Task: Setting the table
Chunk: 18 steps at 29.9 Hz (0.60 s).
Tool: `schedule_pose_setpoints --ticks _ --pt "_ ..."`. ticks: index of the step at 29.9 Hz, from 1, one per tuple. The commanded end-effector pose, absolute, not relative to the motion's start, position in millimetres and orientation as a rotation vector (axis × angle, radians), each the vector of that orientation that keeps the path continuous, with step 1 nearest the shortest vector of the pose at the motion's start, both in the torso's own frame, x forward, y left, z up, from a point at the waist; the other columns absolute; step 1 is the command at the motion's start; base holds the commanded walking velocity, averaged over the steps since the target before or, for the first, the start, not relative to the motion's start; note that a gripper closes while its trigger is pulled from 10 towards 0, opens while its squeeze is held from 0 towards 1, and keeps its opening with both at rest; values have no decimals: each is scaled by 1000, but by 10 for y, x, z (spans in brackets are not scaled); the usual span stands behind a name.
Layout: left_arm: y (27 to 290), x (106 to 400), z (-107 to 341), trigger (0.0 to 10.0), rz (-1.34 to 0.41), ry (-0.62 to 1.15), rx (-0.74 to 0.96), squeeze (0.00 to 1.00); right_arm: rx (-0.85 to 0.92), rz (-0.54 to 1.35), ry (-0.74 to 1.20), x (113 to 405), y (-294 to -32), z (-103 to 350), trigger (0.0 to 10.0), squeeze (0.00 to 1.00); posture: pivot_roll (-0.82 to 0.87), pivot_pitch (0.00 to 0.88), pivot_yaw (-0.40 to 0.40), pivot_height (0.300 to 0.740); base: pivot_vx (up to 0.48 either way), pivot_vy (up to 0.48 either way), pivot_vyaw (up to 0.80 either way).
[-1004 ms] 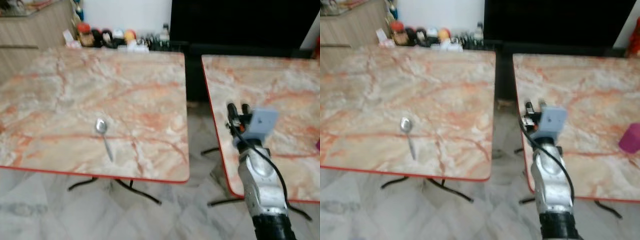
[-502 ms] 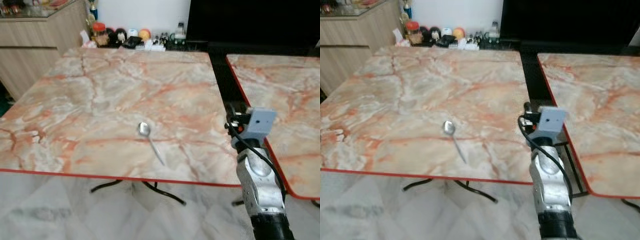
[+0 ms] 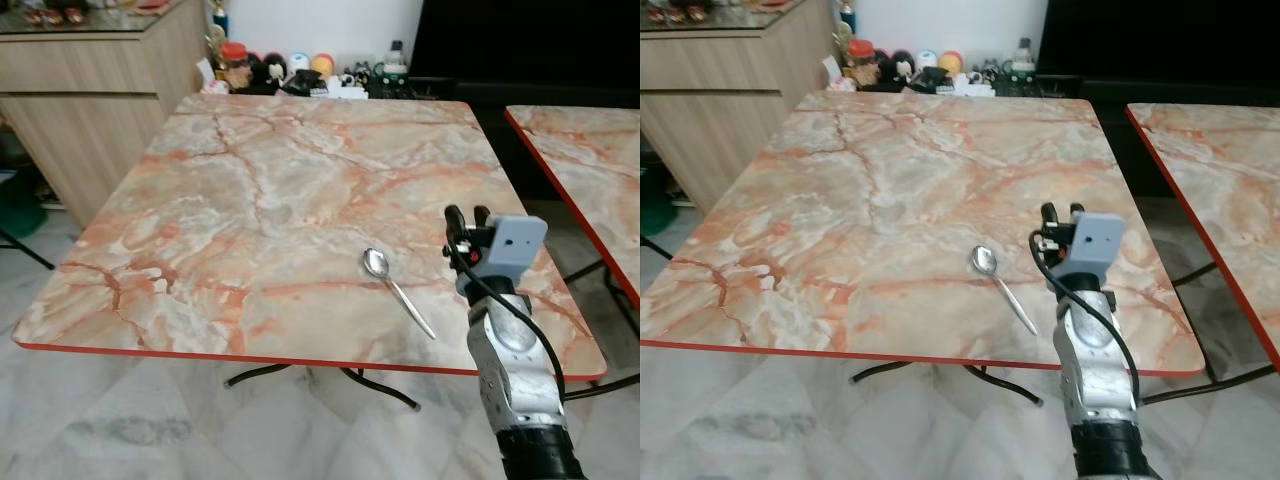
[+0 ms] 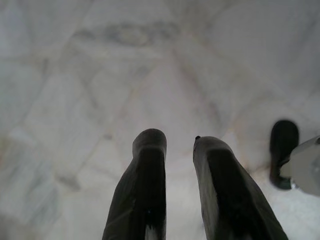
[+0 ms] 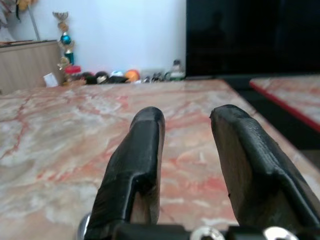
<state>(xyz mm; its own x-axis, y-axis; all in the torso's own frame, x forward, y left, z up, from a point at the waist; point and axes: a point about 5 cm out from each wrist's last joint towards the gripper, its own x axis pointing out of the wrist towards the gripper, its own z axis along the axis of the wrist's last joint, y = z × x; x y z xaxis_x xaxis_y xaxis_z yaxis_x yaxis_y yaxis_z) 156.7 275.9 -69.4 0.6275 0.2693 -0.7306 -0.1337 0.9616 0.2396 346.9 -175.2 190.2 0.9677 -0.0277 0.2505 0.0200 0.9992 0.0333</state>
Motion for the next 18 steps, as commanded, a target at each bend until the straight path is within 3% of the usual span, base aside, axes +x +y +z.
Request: schedule_pose_setpoints --ticks 1,15,18 --pt "2756 1511 -715 10000 219 872 187 0 36 -17 -270 3474 -1732 1944 10000 0 104 112 -24 740 0 0 0" --pt "2745 1507 -718 10000 202 873 228 0 4 7 -232 3433 -1726 1830 10000 0 101 115 -23 740 18 0 0" --pt "2749 1511 -715 10000 204 871 227 0 13 26 -249 3415 -1708 1841 10000 0 101 116 -22 740 245 0 800"
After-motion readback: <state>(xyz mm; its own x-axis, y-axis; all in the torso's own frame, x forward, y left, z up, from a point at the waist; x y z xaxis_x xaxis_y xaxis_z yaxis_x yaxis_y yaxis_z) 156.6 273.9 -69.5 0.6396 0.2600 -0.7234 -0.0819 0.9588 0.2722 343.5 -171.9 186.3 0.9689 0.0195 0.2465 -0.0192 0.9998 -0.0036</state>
